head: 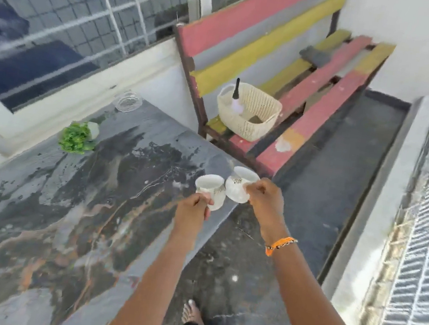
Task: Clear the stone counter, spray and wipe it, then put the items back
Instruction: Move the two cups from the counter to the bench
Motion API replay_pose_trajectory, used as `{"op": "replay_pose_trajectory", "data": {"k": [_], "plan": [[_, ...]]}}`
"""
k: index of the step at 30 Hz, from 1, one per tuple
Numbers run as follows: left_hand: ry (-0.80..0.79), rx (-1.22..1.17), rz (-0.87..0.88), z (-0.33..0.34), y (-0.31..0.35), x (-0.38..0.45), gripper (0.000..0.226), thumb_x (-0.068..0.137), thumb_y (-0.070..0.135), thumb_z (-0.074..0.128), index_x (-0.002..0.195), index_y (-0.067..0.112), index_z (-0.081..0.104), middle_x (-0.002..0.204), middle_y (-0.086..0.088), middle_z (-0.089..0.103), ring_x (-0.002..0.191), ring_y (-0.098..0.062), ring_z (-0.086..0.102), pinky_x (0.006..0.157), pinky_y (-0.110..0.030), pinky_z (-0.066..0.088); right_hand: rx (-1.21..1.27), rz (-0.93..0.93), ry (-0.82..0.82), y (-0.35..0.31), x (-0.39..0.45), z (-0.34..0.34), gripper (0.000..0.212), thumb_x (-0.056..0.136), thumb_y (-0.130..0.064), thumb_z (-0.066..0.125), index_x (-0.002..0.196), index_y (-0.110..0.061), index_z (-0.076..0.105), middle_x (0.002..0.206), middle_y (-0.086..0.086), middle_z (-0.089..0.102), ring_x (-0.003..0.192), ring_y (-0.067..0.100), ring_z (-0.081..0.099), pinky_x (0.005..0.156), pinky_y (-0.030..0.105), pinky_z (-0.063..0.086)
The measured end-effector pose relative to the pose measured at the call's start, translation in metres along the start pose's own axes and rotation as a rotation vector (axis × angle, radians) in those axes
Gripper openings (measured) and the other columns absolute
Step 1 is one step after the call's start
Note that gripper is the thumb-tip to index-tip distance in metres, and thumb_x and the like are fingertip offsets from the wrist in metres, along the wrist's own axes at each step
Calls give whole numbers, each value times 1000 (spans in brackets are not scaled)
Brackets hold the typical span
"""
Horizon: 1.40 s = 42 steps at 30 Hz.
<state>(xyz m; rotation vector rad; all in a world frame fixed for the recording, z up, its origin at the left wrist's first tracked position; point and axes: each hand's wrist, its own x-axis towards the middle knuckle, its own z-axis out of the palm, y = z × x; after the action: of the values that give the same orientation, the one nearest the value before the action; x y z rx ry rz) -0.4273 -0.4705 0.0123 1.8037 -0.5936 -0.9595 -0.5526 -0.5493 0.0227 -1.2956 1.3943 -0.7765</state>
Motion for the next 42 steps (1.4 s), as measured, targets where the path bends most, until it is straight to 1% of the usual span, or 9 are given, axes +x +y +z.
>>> {"op": "replay_pose_trajectory", "data": {"k": [2, 8, 14, 23, 29, 35, 38, 40, 42], "plan": [[-39, 25, 24, 29, 7, 8, 36, 92, 7, 48, 57, 13, 52, 46, 0, 39, 44, -11, 32, 45, -21, 26, 29, 24, 60, 6, 21, -21, 29, 82, -17, 60, 58, -16, 43, 57, -2, 44, 61, 18, 41, 60, 30, 35], [-137, 97, 107, 107, 38, 62, 35, 91, 5, 48, 57, 11, 51, 48, -2, 43, 40, -4, 41, 43, -8, 33, 122, 104, 182, 18, 103, -61, 19, 86, -14, 57, 70, -8, 47, 58, 3, 44, 54, 17, 40, 47, 24, 33], [-211, 110, 27, 171, 64, 137, 30, 89, 5, 51, 64, 15, 65, 43, 9, 50, 45, -4, 43, 51, -17, 38, 79, 152, 210, 24, 198, -85, 27, 85, -13, 59, 63, -13, 43, 66, 11, 51, 64, 23, 45, 63, 31, 37], [-173, 216, -139, 258, 35, 246, 30, 93, 14, 46, 66, 15, 60, 53, 2, 53, 53, -10, 47, 62, -23, 40, -107, 220, 46, 82, 339, -100, 25, 85, -13, 58, 65, -13, 43, 63, 5, 50, 62, 23, 50, 61, 32, 40], [-59, 94, -291, 331, -4, 319, 30, 96, 11, 44, 69, 13, 57, 66, -2, 56, 61, -11, 54, 58, -11, 48, -287, 226, -109, 137, 450, -109, 27, 85, -14, 58, 63, -20, 43, 65, 6, 54, 71, 33, 60, 60, 34, 44], [33, 36, -366, 366, -30, 357, 29, 95, 15, 46, 69, 10, 56, 64, 1, 54, 62, -11, 50, 65, -19, 44, -373, 215, -185, 171, 508, -103, 24, 84, -16, 59, 65, -20, 46, 75, 9, 62, 72, 28, 63, 62, 40, 51], [86, 4, -361, 375, -43, 367, 31, 96, 16, 46, 66, 13, 54, 62, 3, 51, 60, -9, 47, 64, -19, 41, -383, 152, -186, 181, 521, -96, 20, 85, -10, 59, 69, -13, 46, 77, 12, 60, 70, 27, 57, 58, 30, 44], [110, -32, -369, 379, -52, 371, 28, 96, 14, 46, 70, 12, 57, 64, 3, 53, 64, -10, 49, 71, -24, 43, -397, 81, -185, 186, 526, -93, 20, 85, -5, 58, 70, -11, 47, 76, 10, 56, 67, 21, 50, 53, 15, 36], [125, -57, -377, 382, -60, 372, 25, 96, 13, 45, 74, 11, 59, 67, 2, 55, 67, -10, 52, 73, -24, 45, -422, 30, -198, 190, 529, -91, 18, 84, -1, 58, 72, -10, 48, 77, 9, 53, 66, 17, 47, 52, 13, 36]]}}
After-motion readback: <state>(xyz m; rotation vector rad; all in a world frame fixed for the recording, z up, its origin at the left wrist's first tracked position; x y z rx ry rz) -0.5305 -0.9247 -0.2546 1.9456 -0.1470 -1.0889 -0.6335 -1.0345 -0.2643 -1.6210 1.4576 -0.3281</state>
